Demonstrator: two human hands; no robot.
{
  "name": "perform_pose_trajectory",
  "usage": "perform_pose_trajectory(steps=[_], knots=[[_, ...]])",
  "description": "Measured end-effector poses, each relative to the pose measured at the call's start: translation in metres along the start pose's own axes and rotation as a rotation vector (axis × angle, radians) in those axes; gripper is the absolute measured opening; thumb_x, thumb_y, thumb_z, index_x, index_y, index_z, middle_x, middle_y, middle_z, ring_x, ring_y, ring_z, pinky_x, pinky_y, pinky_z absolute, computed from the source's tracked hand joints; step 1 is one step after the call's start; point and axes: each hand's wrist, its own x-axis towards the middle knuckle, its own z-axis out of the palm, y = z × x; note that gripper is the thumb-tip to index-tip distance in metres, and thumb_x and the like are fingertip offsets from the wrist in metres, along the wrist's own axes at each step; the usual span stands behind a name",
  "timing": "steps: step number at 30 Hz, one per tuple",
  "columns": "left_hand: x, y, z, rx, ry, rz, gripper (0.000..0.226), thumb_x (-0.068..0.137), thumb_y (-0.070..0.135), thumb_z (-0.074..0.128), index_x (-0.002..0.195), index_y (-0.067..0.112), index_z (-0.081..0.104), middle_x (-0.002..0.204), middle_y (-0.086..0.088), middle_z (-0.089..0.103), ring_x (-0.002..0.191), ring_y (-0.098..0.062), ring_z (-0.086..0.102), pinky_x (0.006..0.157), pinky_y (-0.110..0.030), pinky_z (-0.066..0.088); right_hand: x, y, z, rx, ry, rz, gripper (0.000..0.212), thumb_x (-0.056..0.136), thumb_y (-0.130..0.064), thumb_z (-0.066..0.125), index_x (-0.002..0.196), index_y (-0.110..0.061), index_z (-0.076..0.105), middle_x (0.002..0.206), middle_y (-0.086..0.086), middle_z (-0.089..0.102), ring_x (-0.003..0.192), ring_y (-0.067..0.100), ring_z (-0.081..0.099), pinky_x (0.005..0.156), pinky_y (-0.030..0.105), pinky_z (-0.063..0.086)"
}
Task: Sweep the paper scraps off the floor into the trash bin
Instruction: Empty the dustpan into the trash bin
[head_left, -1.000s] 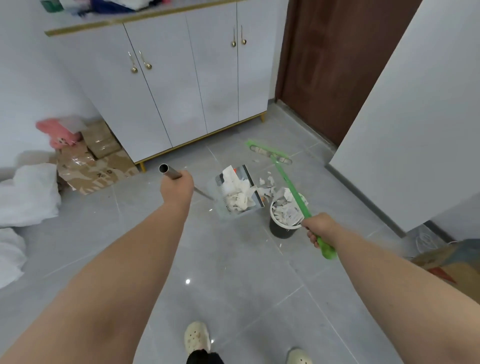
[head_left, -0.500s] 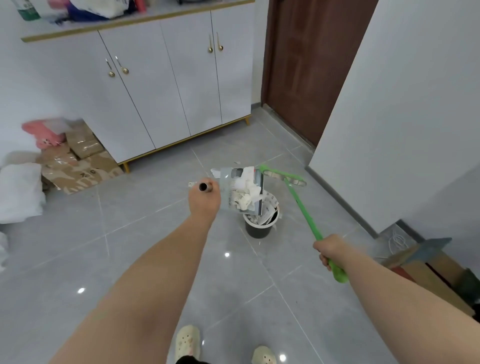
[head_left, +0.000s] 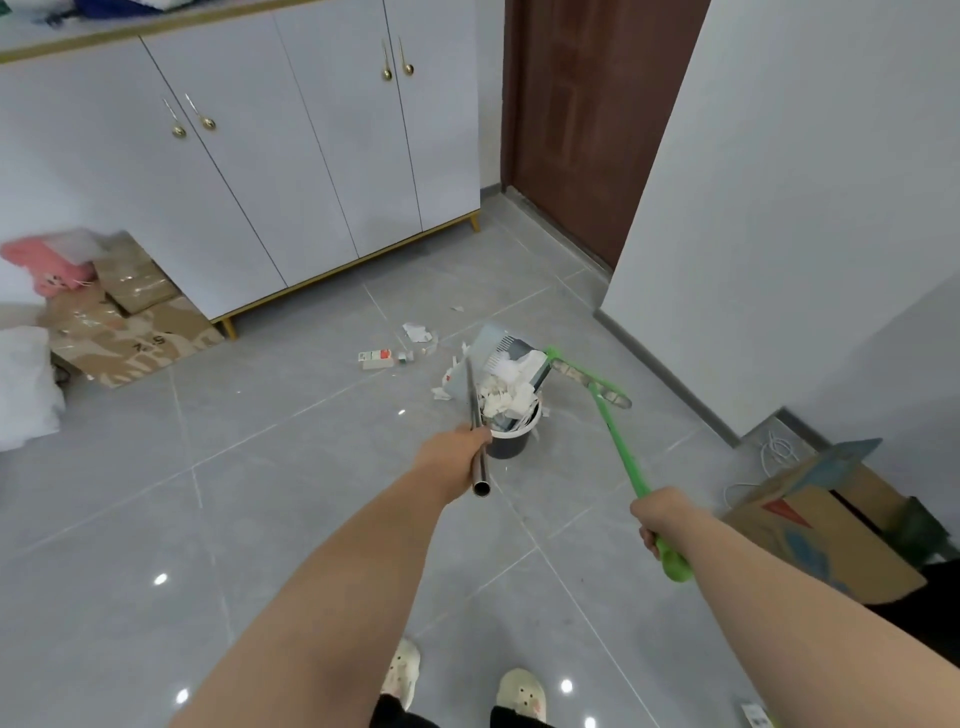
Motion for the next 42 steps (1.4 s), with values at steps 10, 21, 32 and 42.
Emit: perform_pose_trajectory(steps=[10, 21, 32, 42], knots=[[-0.01, 0.017, -0.041, -1.159, -0.275, -0.477, 0.023, 0.096, -0.002, 0.038, 0.102, 0.005, 0.059, 0.088, -0.02, 0.059, 0.075, -0.027, 0.061, 0.075, -0.037, 0.054, -0.008, -0.001, -0.007, 0.017, -0.008, -0.002, 0.022, 0.094, -0.001, 0.038, 0.072, -0.002, 0.04, 0.053, 0.01, 0.041, 0.038, 0.017, 0.035, 0.034, 0.014, 0.028], [0.013, 0.057, -0.029, -1.105, -0.081, -0.661, 0.03, 0.097, 0.008, 0.04, 0.067, 0.011, 0.04, 0.039, 0.0, 0.042, 0.029, -0.01, 0.035, 0.038, -0.015, 0.026, -0.012, 0.014, -0.034, -0.3, 0.037, -0.031, 0.017, 0.09, -0.005, 0.037, 0.095, 0.01, 0.045, 0.029, 0.006, 0.043, 0.036, 0.021, 0.043, 0.039, 0.022, 0.037], [0.002, 0.056, -0.046, -0.885, -0.019, -0.63, 0.025, 0.096, 0.004, 0.039, 0.071, 0.009, 0.042, 0.062, -0.005, 0.042, 0.043, -0.015, 0.039, 0.032, -0.01, 0.028, -0.018, -0.002, -0.034, -0.486, 0.072, -0.095, 0.027, 0.091, -0.007, 0.039, 0.064, -0.004, 0.041, 0.021, 0.001, 0.041, 0.022, 0.014, 0.044, 0.033, 0.015, 0.034], [-0.009, 0.032, -0.044, -0.705, -0.031, -0.553, 0.032, 0.096, 0.004, 0.041, 0.064, 0.01, 0.041, 0.056, -0.003, 0.043, 0.045, -0.015, 0.039, 0.028, -0.01, 0.029, -0.018, -0.024, -0.021, -0.669, 0.119, -0.197, 0.027, 0.092, -0.01, 0.045, 0.116, -0.005, 0.055, 0.077, 0.005, 0.052, 0.092, 0.028, 0.062, 0.069, 0.031, 0.046]])
